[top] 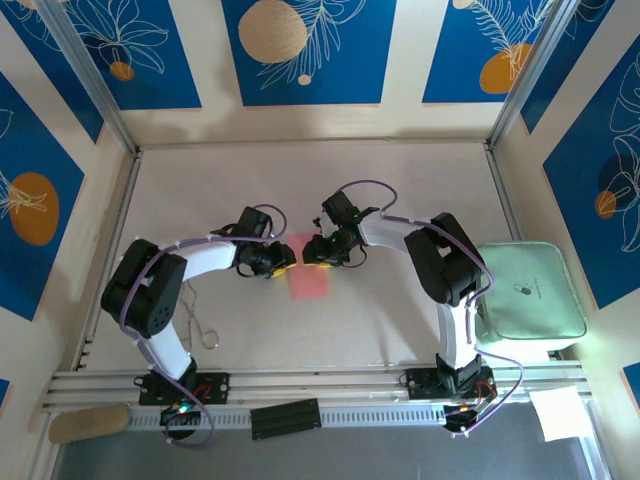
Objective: Fold a paper plane with a square sheet of paper (pick it up from the middle)
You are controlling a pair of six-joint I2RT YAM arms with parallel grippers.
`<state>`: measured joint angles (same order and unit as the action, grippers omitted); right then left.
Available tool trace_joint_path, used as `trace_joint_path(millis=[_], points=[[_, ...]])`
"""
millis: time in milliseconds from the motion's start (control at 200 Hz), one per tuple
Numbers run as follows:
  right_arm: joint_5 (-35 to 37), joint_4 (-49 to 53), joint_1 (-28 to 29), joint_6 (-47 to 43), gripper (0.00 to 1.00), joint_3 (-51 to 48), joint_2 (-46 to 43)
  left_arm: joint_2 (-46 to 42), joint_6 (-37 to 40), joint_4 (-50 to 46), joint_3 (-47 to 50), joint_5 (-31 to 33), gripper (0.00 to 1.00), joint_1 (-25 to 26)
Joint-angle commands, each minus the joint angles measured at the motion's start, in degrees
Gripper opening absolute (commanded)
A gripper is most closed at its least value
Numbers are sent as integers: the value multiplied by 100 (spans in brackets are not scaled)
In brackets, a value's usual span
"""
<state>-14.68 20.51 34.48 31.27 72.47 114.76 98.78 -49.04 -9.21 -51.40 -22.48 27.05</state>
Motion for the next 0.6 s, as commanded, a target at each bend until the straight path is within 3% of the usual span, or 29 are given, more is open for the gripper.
trace_joint_path(millis=[0, 595], points=[[0, 321, -11, 60, 43, -163, 176, 115, 104, 67, -84, -142, 38, 63], [145, 348, -51, 252, 43, -145, 231, -126, 224, -10, 202, -620, 33, 116]])
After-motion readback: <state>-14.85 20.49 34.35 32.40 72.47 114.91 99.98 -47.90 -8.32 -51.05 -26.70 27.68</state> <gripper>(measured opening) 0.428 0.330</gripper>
